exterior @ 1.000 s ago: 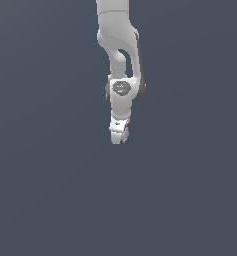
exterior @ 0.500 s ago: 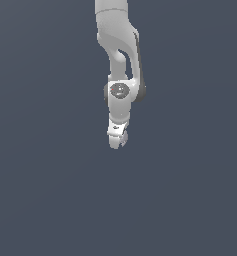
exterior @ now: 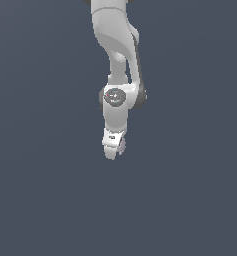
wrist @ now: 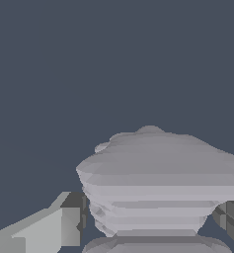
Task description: Pick up the object and move it to a goal position.
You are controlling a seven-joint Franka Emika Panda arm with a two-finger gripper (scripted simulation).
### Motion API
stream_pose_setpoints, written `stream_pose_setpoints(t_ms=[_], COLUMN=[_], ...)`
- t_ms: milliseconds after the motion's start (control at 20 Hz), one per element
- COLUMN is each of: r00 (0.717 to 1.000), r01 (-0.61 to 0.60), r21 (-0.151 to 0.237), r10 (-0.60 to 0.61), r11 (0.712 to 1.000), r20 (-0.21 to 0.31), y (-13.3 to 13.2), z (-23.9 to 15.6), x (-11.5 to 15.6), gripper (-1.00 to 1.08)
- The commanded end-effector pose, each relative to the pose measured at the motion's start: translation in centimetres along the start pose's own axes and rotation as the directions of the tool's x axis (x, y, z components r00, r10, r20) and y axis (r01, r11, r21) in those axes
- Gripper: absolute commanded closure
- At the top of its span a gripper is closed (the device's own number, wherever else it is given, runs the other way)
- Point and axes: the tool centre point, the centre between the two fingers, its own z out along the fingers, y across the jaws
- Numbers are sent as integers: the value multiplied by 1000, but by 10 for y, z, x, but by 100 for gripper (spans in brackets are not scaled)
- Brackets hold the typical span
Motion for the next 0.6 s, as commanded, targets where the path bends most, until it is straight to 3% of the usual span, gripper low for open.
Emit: stream_pose_setpoints(t_ms=[0, 550], r00=[1000, 1000], r01=[0, 1], r21=[0, 1], r10=[0, -1], r11=[1000, 1000], r20=[0, 1], y=[14, 43], z=[-4, -11], x=[0, 1], gripper=[108, 108])
